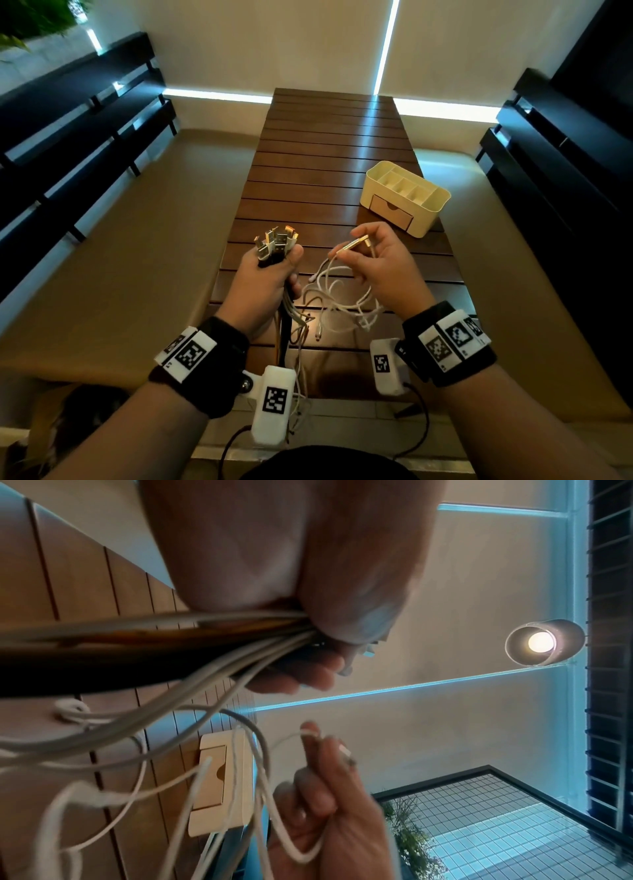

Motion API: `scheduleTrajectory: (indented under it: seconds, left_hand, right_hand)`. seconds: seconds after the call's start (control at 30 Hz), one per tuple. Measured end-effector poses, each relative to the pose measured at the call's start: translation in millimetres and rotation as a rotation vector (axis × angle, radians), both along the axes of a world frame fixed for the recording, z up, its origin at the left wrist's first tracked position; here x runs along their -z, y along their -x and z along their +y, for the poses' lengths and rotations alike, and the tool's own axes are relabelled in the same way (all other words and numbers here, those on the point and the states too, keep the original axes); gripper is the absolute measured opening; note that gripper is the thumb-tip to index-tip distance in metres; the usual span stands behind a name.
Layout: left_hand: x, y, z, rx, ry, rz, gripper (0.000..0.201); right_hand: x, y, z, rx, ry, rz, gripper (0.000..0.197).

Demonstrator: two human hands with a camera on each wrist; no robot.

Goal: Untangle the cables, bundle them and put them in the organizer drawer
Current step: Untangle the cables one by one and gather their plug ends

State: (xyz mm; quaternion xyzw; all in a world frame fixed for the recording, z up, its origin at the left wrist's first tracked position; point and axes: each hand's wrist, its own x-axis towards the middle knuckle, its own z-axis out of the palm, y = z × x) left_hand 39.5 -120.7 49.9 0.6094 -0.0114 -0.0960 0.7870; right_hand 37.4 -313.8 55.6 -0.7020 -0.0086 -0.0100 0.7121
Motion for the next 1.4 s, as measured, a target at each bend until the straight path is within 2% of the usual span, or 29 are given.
scheduleTrajectory:
  seconds: [0.1,0.23,0.33,0.53,0.6,0.8,1.03,1.13,1.27,1.33,1.4]
  left_hand:
    - [1.1,3.5,-5.9,0.017,0.0,-0.042,0.011]
    - [0.5,6.2,-9.5,0.012,-0.007,-0.066,0.01]
    - [-1.2,8.7,-10.4,0.012,-0.02,-0.098,0.017]
    - [-0.7,9.6,-8.5,0.008,-0.032,-0.148,0.023]
    - [0.6,7.8,-7.4,0.015,-0.013,-0.146,0.019]
    - [1.0,3.9,-6.5,0.054,-0.033,-0.168,0.023]
    - [5.6,-4.8,0.8,0.047,-0.092,-0.231,0.005]
    - [5.3,-7.5,1.8,-0.048,-0.114,-0.223,0.016]
    - [7.5,-14.3,10.7,-0.189,-0.127,-0.153,0.022]
    - [7.9,-15.0,11.0,-0.196,-0.125,-0.106,0.036]
    - [4.0,-13.0,6.5,-0.186,-0.128,-0.101,0.034]
  right_hand:
    - [-2.1,3.1,11.8,-0.022,0.056,0.009,0.035]
    - [-4.3,6.6,18.7,-0.068,0.211,-0.044,0.023]
    - [-5.0,7.2,20.1,-0.111,0.221,-0.079,0.017]
    - [-4.4,4.9,23.6,-0.058,0.318,-0.133,0.005]
    - [-5.0,4.4,24.5,-0.049,0.34,-0.148,0.004]
    - [-4.7,3.4,26.9,-0.074,0.323,-0.193,0.009]
    - [-4.4,0.5,21.4,-0.165,0.12,-0.09,0.011]
    - [-3.7,-0.9,15.4,-0.093,0.019,-0.024,0.01]
    - [4.4,-9.6,-9.7,0.087,0.064,0.006,0.017]
    - [8.7,-12.5,-19.3,0.15,0.077,0.004,0.019]
    - [11.1,-12.0,-22.3,0.159,0.08,0.012,0.023]
